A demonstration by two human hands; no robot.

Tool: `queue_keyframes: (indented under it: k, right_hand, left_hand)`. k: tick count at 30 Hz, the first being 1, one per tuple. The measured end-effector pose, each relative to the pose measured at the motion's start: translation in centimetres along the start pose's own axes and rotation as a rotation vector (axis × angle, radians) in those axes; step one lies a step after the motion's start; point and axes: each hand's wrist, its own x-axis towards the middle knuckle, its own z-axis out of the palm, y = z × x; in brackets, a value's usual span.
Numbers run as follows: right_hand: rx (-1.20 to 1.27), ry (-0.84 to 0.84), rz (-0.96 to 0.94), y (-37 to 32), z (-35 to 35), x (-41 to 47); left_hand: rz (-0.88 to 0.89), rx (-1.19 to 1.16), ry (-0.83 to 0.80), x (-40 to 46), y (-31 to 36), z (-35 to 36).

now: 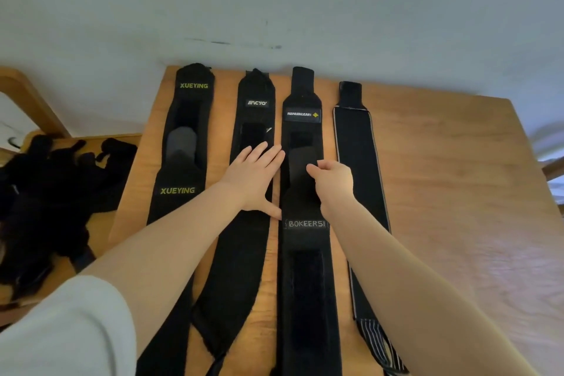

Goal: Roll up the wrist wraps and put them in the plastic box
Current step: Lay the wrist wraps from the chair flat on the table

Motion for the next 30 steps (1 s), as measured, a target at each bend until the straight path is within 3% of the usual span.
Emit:
queue_keyframes:
  k: [4,12,18,20,25,30]
  right_hand:
    - [-0.015,-0.034,0.074,1.2,-0.5,-0.4]
    - [-0.141,0.044,0.002,3.4,-0.2,-1.1]
    - [-0.425,0.060,-0.056,2.7,0.1,-0.8]
    - [-0.511,0.091,-0.055,2.3,0.3,-0.8]
    - [-0.586,0.129,-0.178,2.3,0.3,-1.2]
    - [-0.570,0.116,-0.382,4.6,-0.2,-3.0]
  left_hand:
    - [-0.024,0.030,0.019,-0.1,0.4,-0.3]
    - [-0.035,0.037,0.017,-0.2,0.6,-0.5]
    - [-0.041,0.070,-0.015,-0.1,0.7,-0.7]
    - [0.000,0.066,-0.017,-0.4,0.8,-1.1]
    - [0.314,-0.026,0.066,-3.5,1.7,-0.9]
    - [0.247,-0.119,0.026,-5.2,3.0,0.0]
